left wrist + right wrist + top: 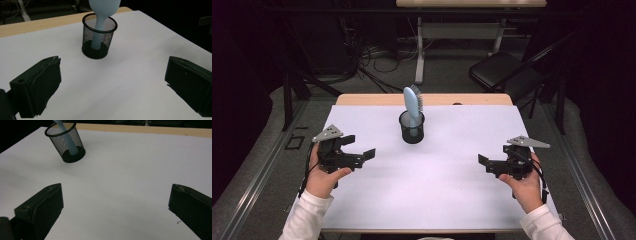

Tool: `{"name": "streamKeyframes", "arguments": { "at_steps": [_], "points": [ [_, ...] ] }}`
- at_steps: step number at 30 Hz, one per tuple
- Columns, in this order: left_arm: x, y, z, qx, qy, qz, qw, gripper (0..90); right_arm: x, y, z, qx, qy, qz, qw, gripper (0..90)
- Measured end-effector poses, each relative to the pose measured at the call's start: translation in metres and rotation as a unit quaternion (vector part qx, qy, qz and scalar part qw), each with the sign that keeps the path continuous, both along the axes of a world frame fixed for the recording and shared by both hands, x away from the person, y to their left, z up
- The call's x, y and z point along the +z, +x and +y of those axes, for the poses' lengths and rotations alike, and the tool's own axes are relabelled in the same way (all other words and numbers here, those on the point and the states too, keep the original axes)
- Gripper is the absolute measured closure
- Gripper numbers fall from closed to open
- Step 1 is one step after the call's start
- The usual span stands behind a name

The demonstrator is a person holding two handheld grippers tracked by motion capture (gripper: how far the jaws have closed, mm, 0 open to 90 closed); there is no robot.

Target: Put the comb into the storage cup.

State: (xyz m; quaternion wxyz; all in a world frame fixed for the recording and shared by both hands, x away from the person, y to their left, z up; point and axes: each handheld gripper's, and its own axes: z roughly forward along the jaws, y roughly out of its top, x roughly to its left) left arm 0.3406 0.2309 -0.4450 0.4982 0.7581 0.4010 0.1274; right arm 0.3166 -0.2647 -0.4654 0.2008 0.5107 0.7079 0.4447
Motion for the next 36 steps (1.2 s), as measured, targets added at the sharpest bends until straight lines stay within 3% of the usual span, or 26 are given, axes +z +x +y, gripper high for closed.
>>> {"name": "streamKeyframes", "arguments": {
  "at_steps": [7,16,36],
  "points": [
    [-0.005,0.000,0.002,0.002,-0.001,-0.001,1.0000,0.7,-0.013,-0.006,-0.003,-0.012,-0.006,-0.007,0.9999,0.0],
    [-0.010,0.000,0.003,0.005,-0.001,-0.004,1.0000,0.7,-0.027,-0.012,-0.003,-0.015,-0.017,0.001,0.9997,0.0],
    [-0.020,0.002,0.003,0.007,0.000,-0.001,1.0000,0.7,-0.050,-0.017,-0.004,-0.024,-0.006,0.003,0.9997,0.0]
  ]
}}
